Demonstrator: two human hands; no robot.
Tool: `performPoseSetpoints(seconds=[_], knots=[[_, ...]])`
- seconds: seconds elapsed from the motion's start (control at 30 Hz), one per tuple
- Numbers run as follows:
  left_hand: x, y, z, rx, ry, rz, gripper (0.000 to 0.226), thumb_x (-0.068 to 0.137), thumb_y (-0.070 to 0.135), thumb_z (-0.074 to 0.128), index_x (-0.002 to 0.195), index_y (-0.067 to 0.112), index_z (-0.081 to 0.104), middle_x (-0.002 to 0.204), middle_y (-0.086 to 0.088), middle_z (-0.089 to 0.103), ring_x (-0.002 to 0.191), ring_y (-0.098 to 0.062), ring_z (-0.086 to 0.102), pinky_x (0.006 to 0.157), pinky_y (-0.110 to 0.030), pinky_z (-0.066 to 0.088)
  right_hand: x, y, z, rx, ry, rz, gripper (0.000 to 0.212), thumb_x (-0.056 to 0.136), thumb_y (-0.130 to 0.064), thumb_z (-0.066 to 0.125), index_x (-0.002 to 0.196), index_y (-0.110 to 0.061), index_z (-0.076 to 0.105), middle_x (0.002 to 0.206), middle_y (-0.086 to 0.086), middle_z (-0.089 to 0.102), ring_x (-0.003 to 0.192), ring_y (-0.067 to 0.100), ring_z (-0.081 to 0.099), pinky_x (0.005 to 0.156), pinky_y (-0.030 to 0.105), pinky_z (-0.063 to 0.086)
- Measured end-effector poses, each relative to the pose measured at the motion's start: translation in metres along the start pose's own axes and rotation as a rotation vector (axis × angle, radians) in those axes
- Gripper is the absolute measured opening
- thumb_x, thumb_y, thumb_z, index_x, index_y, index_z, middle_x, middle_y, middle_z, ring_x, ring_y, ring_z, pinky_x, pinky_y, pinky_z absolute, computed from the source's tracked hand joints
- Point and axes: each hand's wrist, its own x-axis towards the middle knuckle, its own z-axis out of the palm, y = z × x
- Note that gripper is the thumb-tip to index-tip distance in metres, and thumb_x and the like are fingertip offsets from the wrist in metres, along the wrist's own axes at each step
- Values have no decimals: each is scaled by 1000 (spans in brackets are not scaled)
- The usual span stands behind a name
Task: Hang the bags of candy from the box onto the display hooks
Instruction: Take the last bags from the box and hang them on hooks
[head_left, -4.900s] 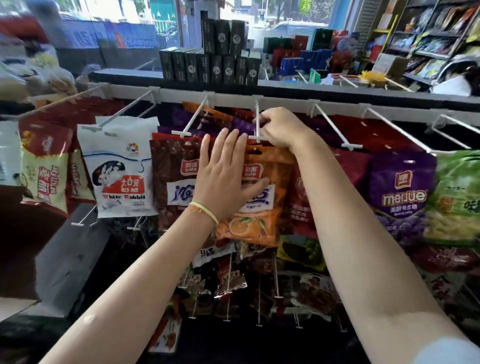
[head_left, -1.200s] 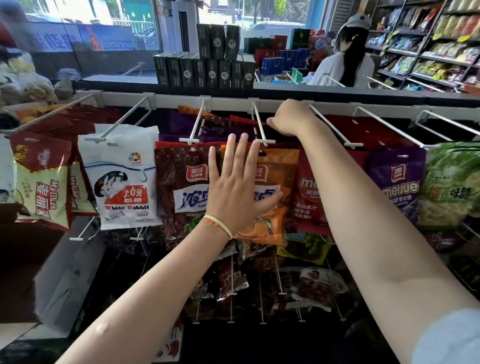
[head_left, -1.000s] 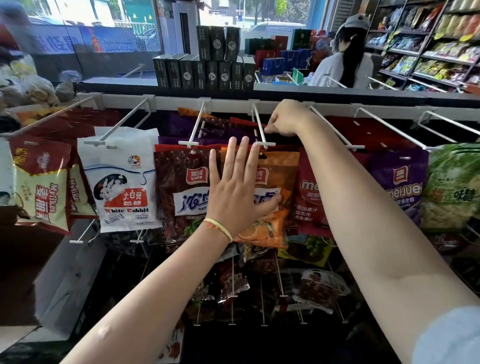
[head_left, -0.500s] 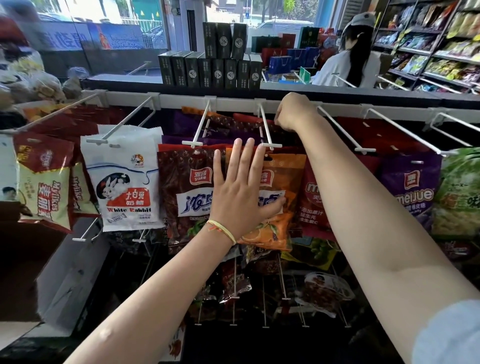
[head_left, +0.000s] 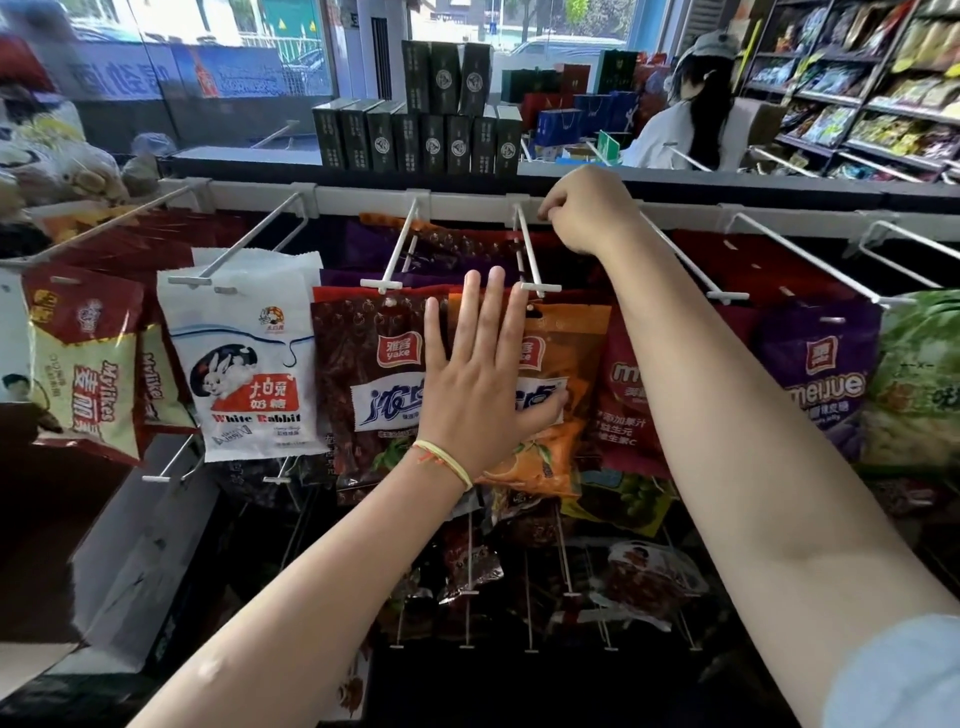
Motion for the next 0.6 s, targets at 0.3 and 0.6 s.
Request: performPoseSetpoints(seconds=[0.3,0.6], knots=[[-14,20,11,37,-33,-70,98,96,69,32,158,0,1,166,-21,-3,154,-36,-3,125,-54,3,-86,-1,3,269,329,-131,27,99,-14,50,104,-10,77,105,2,75,99,14,66,82,14,46],[-59,17,17,-126,86,-28,82,100,59,40,159,6,19,166,-19,12,155,-35,7,125,-55,9,-175,-5,59,295,889,-45,13,86,2,54,95,-1,64,93,11,59,88,26,55,81,30,45]])
